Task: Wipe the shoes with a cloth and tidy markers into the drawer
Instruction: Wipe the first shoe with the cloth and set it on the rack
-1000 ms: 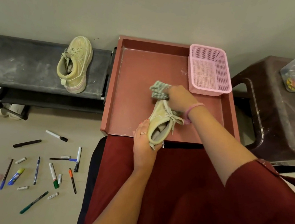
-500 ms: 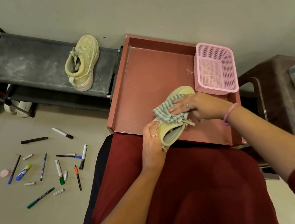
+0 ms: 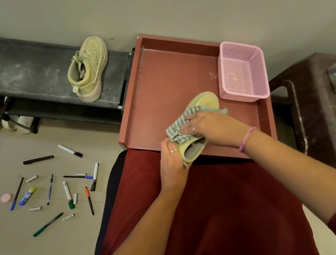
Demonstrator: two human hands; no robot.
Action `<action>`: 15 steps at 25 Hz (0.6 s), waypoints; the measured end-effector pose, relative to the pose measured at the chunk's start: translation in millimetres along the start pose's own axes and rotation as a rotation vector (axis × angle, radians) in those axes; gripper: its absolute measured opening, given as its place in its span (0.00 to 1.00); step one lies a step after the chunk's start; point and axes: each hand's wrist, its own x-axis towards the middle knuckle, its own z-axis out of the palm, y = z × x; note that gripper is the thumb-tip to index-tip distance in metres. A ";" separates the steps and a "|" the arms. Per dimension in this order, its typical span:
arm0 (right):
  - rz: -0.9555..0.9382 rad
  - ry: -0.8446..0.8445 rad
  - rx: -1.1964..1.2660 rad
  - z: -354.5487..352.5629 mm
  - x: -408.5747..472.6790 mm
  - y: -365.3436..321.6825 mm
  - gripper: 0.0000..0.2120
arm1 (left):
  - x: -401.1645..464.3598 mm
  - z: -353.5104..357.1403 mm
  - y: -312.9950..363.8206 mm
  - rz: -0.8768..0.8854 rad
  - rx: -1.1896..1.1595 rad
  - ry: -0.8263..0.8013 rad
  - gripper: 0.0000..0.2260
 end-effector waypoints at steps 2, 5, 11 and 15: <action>-0.022 -0.009 0.067 -8.9 -15.9 11.4 0.25 | 0.0 -0.7 0.2 0.028 0.005 0.002 0.31; -0.022 -0.057 0.072 -27.2 -34.9 28.9 0.26 | 2.2 -1.7 -0.9 0.036 -0.025 -0.005 0.34; 0.067 0.306 0.112 -45.3 -16.7 24.7 0.25 | 5.2 -1.4 -2.7 -0.029 -0.144 0.062 0.29; -0.033 0.006 -0.015 -21.3 -1.9 3.4 0.27 | 6.0 0.7 -4.5 -0.045 -0.135 0.064 0.26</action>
